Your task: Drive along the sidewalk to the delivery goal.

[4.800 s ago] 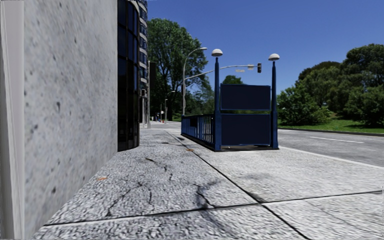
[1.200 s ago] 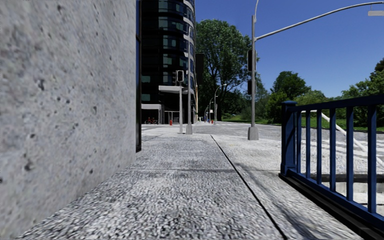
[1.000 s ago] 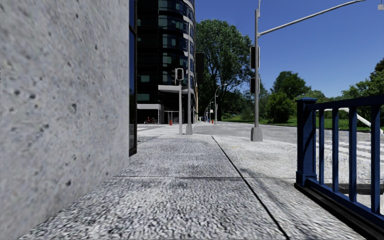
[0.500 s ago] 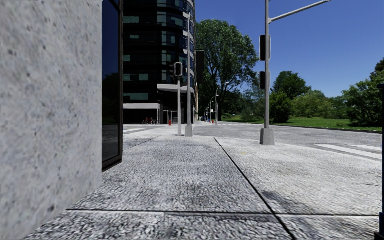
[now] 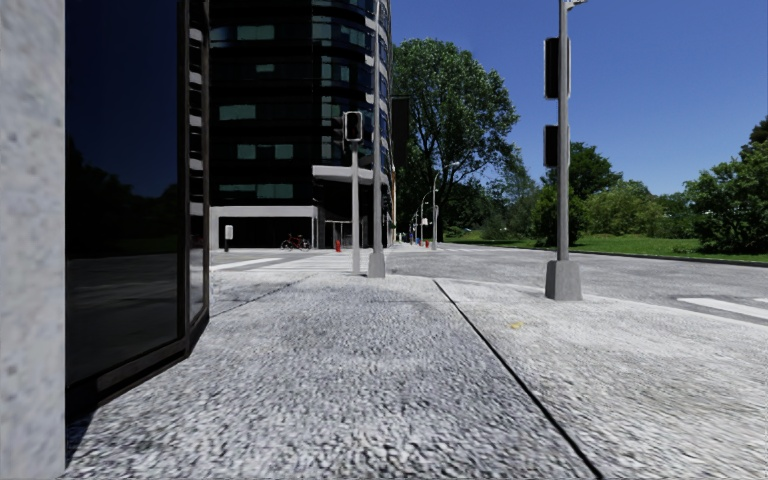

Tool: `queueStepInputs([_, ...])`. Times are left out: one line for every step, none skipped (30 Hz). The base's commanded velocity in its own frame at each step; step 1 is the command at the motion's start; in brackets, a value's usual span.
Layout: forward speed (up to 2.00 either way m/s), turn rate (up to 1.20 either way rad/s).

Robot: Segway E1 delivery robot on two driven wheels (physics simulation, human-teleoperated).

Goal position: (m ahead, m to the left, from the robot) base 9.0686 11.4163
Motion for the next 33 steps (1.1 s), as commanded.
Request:
queueStepInputs([2.0,0.0])
queueStepInputs([2.0,0.0])
queueStepInputs([2.0,0.0])
queueStepInputs([2.0,0.0])
queueStepInputs([2.0,0.0])
queueStepInputs([2.0,0.0])
queueStepInputs([2.0,0.0])
queueStepInputs([2.0,0.0])
queueStepInputs([2.0,0.02])
queueStepInputs([2.0,0.02])
queueStepInputs([2.0,0.04])
queueStepInputs([2.0,0.07])
queueStepInputs([2.0,0.1])
queueStepInputs([2.0,0.1])
queueStepInputs([2.0,0.16])
queueStepInputs([2.0,0.2])
queueStepInputs([2.0,0.2])
queueStepInputs([2.0,0.23])
queueStepInputs([2.0,0.23])
queueStepInputs([2.0,0.24])
queueStepInputs([2.0,0.26])
queueStepInputs([2.0,0.26])
queueStepInputs([2.0,0.3])
queueStepInputs([2.0,0.35])
queueStepInputs([2.0,0.35])
queueStepInputs([2.0,0.37])
queueStepInputs([2.0,0.38])
queueStepInputs([2.0,0.39])
queueStepInputs([2.0,0.39])
queueStepInputs([2.0,0.39])
queueStepInputs([2.0,0.39])
queueStepInputs([2.0,0.39])
queueStepInputs([2.0,0.39])
